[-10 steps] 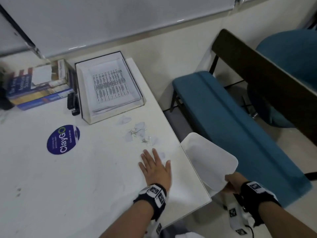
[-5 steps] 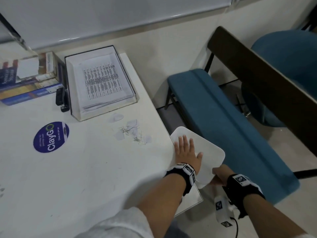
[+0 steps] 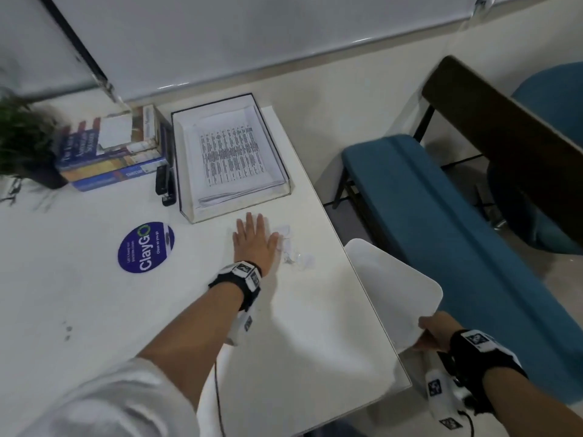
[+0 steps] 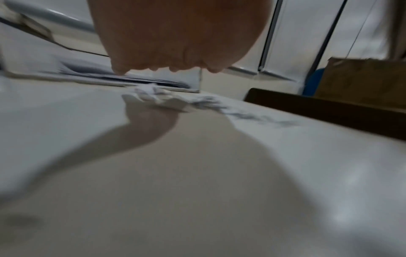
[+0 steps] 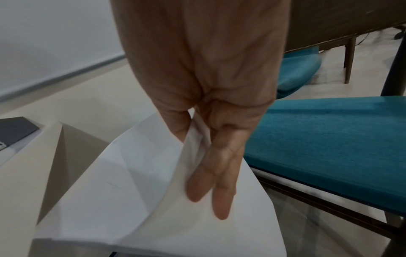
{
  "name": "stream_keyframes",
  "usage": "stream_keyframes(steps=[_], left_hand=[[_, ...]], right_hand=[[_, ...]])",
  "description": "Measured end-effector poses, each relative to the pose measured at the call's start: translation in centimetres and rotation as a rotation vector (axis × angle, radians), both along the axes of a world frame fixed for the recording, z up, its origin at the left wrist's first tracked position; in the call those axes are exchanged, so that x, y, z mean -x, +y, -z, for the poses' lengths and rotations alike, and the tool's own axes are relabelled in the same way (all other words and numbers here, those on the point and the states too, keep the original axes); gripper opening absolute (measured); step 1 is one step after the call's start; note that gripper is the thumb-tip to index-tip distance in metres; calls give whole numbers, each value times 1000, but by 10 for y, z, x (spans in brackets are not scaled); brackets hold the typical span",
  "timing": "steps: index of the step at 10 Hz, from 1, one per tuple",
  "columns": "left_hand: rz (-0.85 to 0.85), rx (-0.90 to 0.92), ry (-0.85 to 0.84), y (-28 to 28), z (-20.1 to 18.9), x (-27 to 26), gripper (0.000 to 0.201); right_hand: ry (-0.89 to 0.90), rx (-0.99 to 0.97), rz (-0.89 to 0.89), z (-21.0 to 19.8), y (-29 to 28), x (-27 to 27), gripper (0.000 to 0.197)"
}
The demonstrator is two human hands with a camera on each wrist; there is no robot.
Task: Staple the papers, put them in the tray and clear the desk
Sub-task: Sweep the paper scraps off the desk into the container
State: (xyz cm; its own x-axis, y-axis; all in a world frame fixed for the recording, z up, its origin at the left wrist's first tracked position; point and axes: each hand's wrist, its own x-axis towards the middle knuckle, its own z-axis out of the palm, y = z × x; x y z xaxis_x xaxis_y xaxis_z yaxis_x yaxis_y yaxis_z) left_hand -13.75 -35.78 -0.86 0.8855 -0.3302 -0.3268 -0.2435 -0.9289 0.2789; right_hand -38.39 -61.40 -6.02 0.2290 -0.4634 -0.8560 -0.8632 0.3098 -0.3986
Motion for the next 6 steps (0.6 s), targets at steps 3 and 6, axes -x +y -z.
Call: stream_keyframes(steps=[3, 6], left_hand=[[140, -93, 151, -7, 5, -15, 62], [255, -23, 130, -62, 17, 60, 75]], right_hand=[[27, 130, -149, 24, -10, -6, 14], [-44, 7, 53, 3, 6, -7, 10]])
